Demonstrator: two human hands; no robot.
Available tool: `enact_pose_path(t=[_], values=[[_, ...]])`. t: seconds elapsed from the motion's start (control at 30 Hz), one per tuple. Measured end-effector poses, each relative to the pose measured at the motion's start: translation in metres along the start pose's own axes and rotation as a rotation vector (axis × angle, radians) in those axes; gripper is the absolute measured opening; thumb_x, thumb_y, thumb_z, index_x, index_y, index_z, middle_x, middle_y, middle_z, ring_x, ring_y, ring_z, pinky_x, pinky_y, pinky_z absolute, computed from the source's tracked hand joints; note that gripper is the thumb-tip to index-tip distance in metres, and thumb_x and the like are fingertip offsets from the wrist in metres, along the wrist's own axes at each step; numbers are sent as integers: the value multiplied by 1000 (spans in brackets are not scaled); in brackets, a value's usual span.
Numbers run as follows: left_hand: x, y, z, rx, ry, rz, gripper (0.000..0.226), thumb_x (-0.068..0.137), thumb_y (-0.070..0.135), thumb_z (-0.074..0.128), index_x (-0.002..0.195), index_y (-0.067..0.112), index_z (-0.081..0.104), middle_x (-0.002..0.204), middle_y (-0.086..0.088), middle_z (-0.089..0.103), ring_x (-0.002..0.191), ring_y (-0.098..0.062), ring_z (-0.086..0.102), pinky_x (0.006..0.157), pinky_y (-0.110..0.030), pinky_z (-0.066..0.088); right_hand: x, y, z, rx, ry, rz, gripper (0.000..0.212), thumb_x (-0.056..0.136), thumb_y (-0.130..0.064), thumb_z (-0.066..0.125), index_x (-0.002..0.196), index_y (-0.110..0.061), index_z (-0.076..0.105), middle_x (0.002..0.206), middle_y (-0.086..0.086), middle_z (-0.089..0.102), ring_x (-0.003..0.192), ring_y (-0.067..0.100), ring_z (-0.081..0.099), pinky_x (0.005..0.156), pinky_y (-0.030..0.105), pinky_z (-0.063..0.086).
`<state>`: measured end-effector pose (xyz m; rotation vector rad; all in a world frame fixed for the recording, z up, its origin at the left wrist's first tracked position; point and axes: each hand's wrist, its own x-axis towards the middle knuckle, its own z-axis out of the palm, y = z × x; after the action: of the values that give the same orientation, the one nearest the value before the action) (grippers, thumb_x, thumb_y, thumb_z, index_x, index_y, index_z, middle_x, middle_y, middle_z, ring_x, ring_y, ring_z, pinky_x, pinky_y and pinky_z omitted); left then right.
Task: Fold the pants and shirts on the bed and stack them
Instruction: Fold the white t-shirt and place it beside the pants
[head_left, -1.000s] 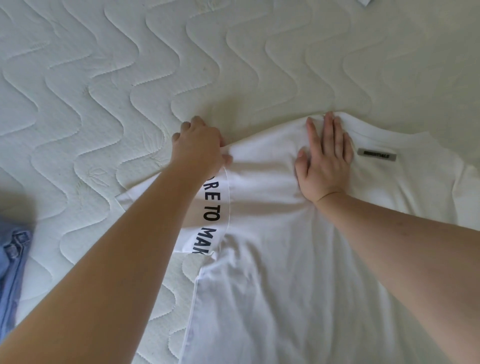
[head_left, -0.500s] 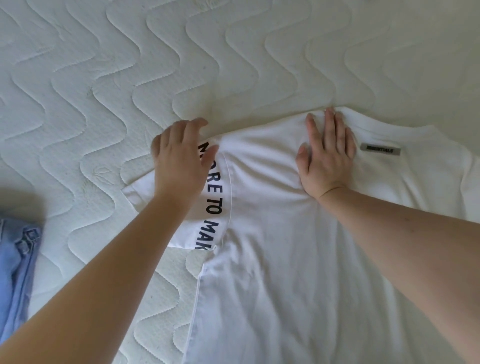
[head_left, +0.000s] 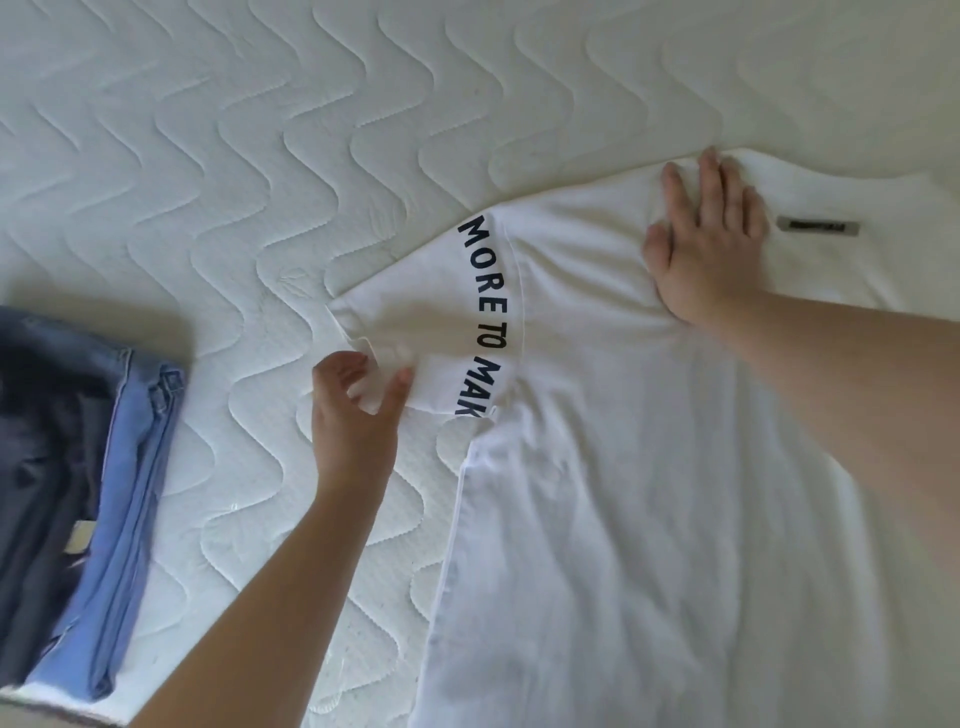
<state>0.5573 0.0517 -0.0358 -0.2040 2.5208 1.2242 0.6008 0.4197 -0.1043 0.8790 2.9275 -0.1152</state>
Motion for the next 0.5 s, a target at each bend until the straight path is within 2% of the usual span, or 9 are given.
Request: enact_pose_path(t=[0.1, 0.2, 0.27, 0.37, 0.43, 0.5], values=[[-4, 6, -3, 62, -83, -43, 41, 80, 51, 75, 109, 29, 55, 100, 18, 63, 95, 3, 59, 77, -17, 42, 6, -5, -22, -29, -169, 58, 62, 100, -40, 23, 158, -23, 6, 165, 10, -7, 151, 28, -6, 121, 52, -4], [-8, 15, -4, 100, -192, -96, 21, 88, 46, 69, 92, 25, 67, 88, 12, 67, 86, -8, 62, 68, -23, 43, -21, -32, -48, 35, -95, 46, 66, 98, -38, 36, 157, -16, 14, 164, 12, 4, 151, 30, 2, 120, 51, -2], [-12, 20, -6, -20, -207, -168, 22, 92, 41, 65, 86, 20, 67, 84, 8, 67, 83, -14, 61, 69, -25, 46, -68, -67, -59, 204, 4, -12, 63, 96, -35, 46, 153, -15, 28, 159, 12, 25, 147, 32, 21, 117, 46, 12], [-17, 26, -10, -271, -234, -315, 31, 95, 37, 63, 90, 7, 64, 97, -6, 68, 94, -18, 64, 89, -34, 54, -143, -116, -61, 402, 33, -54, 53, 91, -28, 57, 141, -13, 48, 135, 13, 53, 124, 35, 47, 98, 42, 34], [-23, 27, -9, -547, -238, -427, 25, 95, 29, 65, 85, 6, 61, 99, -7, 72, 97, -16, 70, 88, -29, 56, -177, -138, -55, 455, -18, -24, 53, 91, -31, 59, 140, -13, 49, 123, 12, 55, 112, 34, 52, 90, 41, 38], [-30, 25, -6, -715, -192, -503, 17, 94, 20, 67, 89, 4, 61, 96, -8, 74, 91, -15, 74, 82, -27, 58, -201, -156, -47, 443, -75, 18, 65, 89, -45, 60, 144, -17, 41, 118, 10, 53, 107, 29, 51, 87, 39, 39]])
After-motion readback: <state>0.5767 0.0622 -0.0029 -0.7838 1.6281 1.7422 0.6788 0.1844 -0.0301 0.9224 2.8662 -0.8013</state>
